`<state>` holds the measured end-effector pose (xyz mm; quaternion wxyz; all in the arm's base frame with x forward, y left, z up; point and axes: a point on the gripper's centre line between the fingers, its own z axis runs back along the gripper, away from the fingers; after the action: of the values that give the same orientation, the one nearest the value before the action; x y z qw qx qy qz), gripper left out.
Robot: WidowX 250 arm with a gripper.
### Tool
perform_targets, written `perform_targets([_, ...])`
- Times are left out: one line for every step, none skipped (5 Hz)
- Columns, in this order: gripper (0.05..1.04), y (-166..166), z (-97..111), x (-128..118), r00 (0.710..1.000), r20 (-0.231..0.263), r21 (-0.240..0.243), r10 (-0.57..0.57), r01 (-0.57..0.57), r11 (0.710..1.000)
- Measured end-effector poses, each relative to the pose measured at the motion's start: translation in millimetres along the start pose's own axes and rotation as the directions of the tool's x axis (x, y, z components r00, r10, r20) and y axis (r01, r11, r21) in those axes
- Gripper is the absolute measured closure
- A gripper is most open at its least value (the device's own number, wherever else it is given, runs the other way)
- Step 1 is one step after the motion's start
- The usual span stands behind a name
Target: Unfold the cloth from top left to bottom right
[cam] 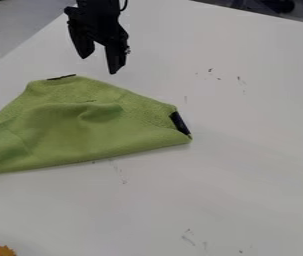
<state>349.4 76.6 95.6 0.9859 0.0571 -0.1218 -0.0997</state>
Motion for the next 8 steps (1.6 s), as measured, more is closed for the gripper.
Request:
perform_targets([0.084, -2.1, -11.2, -3.4, 1.000, -0.028, -0.017, 0.001, -0.001, 1.000])
perform_targets([0.084, 13.7, -17.1, 1.1, 0.999, -0.011, -0.022, -0.039, 0.039, 0.999])
perform_targets([0.084, 35.3, -26.3, -2.4, 1.000, -0.015, -0.029, -0.027, 0.027, 0.999])
perform_targets([0.084, 56.9, -45.8, -6.3, 0.999, -0.021, -0.051, -0.038, 0.037, 0.998])
perform_targets([0.084, 77.7, -62.3, -11.1, 0.999, -0.022, -0.082, -0.031, 0.029, 0.996])
perform_targets([0.084, 88.9, -85.2, -16.4, 1.000, -0.009, -0.120, -0.024, 0.023, 0.993])
perform_targets([0.120, 98.7, -95.4, -19.8, 1.000, -0.012, -0.133, -0.015, 0.013, 0.991])
perform_targets([0.397, 104.1, -99.7, -15.1, 1.000, -0.004, -0.130, -0.025, 0.024, 0.991])
